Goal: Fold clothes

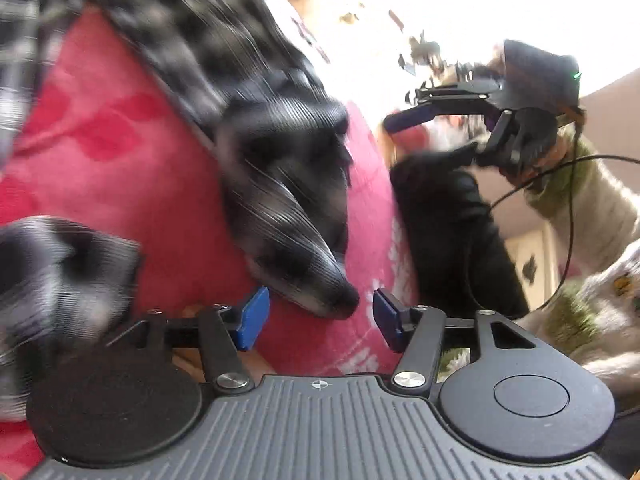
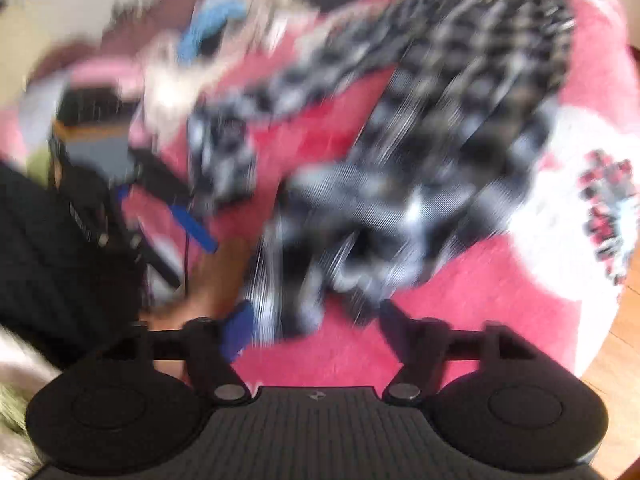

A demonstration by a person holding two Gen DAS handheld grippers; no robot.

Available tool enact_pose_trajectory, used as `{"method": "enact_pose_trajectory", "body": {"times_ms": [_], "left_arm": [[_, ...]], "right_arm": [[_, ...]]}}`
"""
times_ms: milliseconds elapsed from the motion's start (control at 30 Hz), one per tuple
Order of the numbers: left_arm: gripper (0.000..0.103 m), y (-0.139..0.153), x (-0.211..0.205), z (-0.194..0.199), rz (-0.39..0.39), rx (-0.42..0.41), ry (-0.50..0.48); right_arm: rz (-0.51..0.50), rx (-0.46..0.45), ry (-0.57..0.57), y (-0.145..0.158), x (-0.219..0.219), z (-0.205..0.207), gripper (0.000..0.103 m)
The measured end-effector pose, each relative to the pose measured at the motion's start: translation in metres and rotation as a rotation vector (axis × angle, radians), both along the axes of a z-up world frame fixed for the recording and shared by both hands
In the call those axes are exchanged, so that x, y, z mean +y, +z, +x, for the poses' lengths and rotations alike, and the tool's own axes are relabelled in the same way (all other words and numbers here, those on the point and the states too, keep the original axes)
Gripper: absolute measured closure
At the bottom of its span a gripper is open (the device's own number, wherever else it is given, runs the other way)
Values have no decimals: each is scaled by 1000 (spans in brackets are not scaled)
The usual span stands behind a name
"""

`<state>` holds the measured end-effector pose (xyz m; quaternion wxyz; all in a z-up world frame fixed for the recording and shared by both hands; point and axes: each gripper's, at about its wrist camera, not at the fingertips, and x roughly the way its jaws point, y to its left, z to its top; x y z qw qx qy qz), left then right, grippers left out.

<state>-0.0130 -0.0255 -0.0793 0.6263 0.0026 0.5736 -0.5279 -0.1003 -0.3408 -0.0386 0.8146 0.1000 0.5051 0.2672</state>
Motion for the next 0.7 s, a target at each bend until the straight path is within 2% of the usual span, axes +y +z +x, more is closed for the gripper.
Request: {"method": "enact_pose_trajectory", "body": {"times_ms": [100, 167, 233, 300, 333, 367, 500, 633, 700], "left_arm": [[45, 0, 1, 18, 6, -20, 96], [45, 0, -4, 26, 17, -37, 159], [45, -4, -15, 35, 28, -48, 209], [45, -11, -29, 44, 49, -61, 265], [45, -13, -35, 48, 59, -76, 286], [45, -14, -40, 51, 70, -104, 293], [45, -13, -62, 44, 102, -234, 277], [45, -15, -76, 27, 93, -234, 227], [45, -16, -79, 20, 94, -230, 198]], "right_arm": [[84, -53, -181, 7, -35, 18, 24], [100, -88, -328, 4, -56, 34, 24], [60, -111, -443, -2, -68, 54, 25], [17, -120, -521, -10, -73, 76, 32], [2, -120, -537, -15, -71, 87, 35], [-25, -130, -535, -19, -69, 96, 42], [-213, -165, -444, -32, -36, 116, 50], [-348, -130, -419, -55, -28, 115, 72], [-333, -114, -471, -62, -41, 110, 78]]}}
